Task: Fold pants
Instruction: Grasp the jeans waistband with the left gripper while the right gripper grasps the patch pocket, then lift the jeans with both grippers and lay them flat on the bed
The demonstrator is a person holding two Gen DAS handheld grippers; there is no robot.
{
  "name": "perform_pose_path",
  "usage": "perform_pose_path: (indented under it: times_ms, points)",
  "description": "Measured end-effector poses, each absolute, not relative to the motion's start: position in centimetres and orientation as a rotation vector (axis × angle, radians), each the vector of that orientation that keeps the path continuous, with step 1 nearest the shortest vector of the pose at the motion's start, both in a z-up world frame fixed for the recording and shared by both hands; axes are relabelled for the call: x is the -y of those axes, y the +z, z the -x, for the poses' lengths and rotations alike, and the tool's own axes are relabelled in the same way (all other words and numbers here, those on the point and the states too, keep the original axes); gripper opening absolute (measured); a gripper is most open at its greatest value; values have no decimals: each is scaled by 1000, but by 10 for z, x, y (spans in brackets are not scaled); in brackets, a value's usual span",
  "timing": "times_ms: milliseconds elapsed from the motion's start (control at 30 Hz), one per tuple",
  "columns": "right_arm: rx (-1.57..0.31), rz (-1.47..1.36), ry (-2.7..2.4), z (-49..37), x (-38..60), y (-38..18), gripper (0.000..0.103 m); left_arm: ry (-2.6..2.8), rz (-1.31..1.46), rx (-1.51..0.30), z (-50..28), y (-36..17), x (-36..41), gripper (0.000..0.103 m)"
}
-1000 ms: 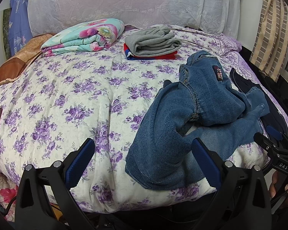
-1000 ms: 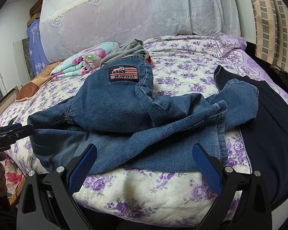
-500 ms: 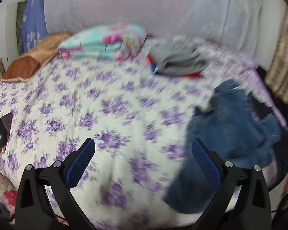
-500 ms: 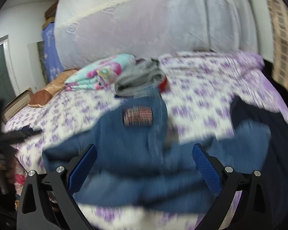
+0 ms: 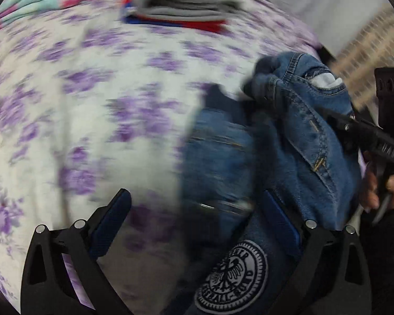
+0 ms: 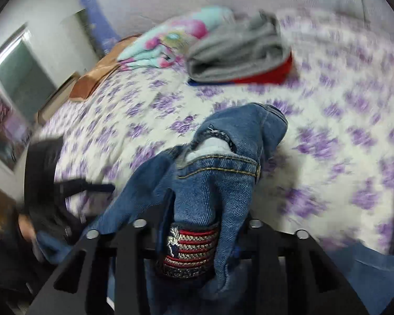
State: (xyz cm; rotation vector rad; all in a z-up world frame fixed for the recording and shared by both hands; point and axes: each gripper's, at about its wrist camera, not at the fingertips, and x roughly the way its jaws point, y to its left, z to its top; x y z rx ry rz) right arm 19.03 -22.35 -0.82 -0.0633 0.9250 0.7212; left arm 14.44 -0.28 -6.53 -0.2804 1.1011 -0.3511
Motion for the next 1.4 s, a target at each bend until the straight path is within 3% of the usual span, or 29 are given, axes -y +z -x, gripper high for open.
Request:
perform_pose_path:
  times_ms: [100,300,433,500,533,567,667,733,1000,1167,1200,1233,1267,1333,1400]
  points:
    - [-849,113,705,-144,256,4,31,-403,262,-1089,-146,-53,5,97]
    - [-925,58,655,-104,304,-38,31,-359,302,-1116,-203,-49,-4,97]
    - [-913,-4,663,-106,311,-47,33,-433,147,-1248,-227,-77,45,97]
    - [-915,-7,665,-108,311,-48,33,-399,16,-1215,-219,-80,69,97]
    - [-914,-4,667,-108,312,-48,33,-405,2,-1197,-216,-78,72,89]
    - [-907,0,666,-108,312,-47,32,-428,12,-1169,-211,-73,75,60]
    - [-877,39,658,-110,307,-37,32,-425,48,-1129,-203,-58,69,22]
    - [-852,84,654,-112,299,-23,32,-440,104,-1084,-193,-41,55,16]
    - [-637,388,753,-143,188,77,31,-218,241,-695,-112,73,-51,15]
    - [-477,535,966,-189,26,138,33,89,362,-497,-32,115,-155,17]
    - [-447,532,1015,-199,-7,138,40,151,379,-491,-21,114,-167,18]
    - [-425,541,1028,-207,-36,132,73,213,401,-498,-8,108,-183,25]
    - [-415,572,1000,-218,-65,118,98,293,424,-533,-1,93,-199,48]
    - [-532,687,911,-251,-124,61,99,424,430,-633,2,59,-223,74]
    - [-701,730,847,-270,-144,13,99,530,419,-727,2,22,-245,72]
